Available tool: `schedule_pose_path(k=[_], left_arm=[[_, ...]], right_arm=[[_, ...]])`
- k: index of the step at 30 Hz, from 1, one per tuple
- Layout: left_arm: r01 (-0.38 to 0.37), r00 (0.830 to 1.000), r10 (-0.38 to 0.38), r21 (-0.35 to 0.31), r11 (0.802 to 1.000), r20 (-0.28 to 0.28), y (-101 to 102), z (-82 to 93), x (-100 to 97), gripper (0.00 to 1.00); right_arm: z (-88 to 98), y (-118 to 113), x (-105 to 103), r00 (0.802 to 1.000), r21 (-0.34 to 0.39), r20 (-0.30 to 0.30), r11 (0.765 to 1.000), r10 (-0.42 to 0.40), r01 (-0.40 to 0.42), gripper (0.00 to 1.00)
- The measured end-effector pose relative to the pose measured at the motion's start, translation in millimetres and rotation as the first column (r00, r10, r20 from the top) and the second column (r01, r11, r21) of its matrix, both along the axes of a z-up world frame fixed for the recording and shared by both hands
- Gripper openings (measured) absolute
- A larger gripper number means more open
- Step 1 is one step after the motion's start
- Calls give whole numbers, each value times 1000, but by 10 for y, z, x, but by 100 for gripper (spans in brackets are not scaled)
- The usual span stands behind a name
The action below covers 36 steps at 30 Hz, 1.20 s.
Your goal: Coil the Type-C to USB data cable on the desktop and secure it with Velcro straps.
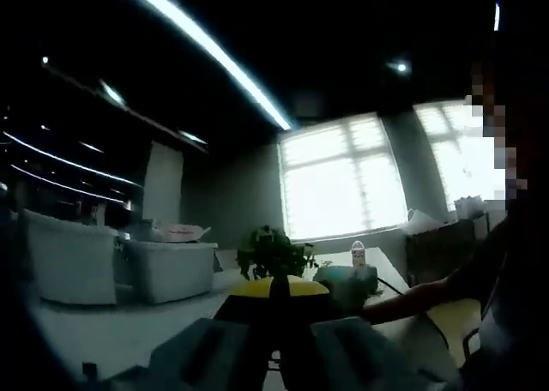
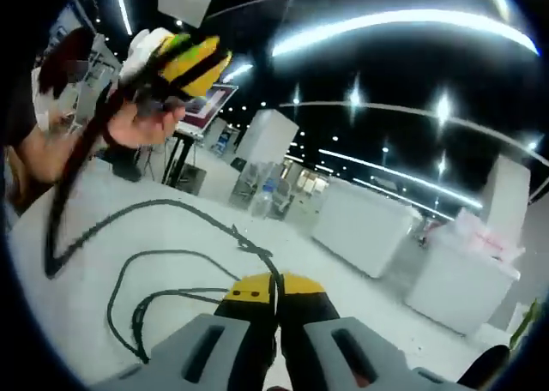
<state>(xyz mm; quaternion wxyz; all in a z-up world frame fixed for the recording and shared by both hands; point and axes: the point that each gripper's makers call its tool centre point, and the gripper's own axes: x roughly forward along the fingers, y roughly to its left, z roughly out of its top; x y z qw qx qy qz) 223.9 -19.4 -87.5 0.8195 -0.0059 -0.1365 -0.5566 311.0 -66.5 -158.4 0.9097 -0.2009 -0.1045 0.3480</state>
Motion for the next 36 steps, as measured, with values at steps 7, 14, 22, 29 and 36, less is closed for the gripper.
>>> schedule_pose_path(k=[7, 14, 22, 29, 36], left_arm=[[-154, 970, 127, 123, 980, 206, -131, -186, 146, 4], [-98, 978, 100, -16, 995, 181, 0, -51, 106, 4], [-99, 972, 96, 0, 995, 212, 25, -34, 36, 4], [-73, 971, 67, 17, 997, 228, -3, -54, -49, 4], [-164, 970, 157, 19, 986, 183, 80, -264, 167, 4]], right_arm=[[544, -129, -313, 998, 251, 29, 966, 53, -58, 0], [-108, -159, -60, 987, 164, -156, 986, 21, 5, 1], [-766, -278, 258, 898, 221, -439, 972, 30, 76, 18], [-1101, -121, 401, 883, 33, -463, 995, -71, 97, 9], [-577, -133, 236, 958, 158, -286, 987, 8, 40, 2]])
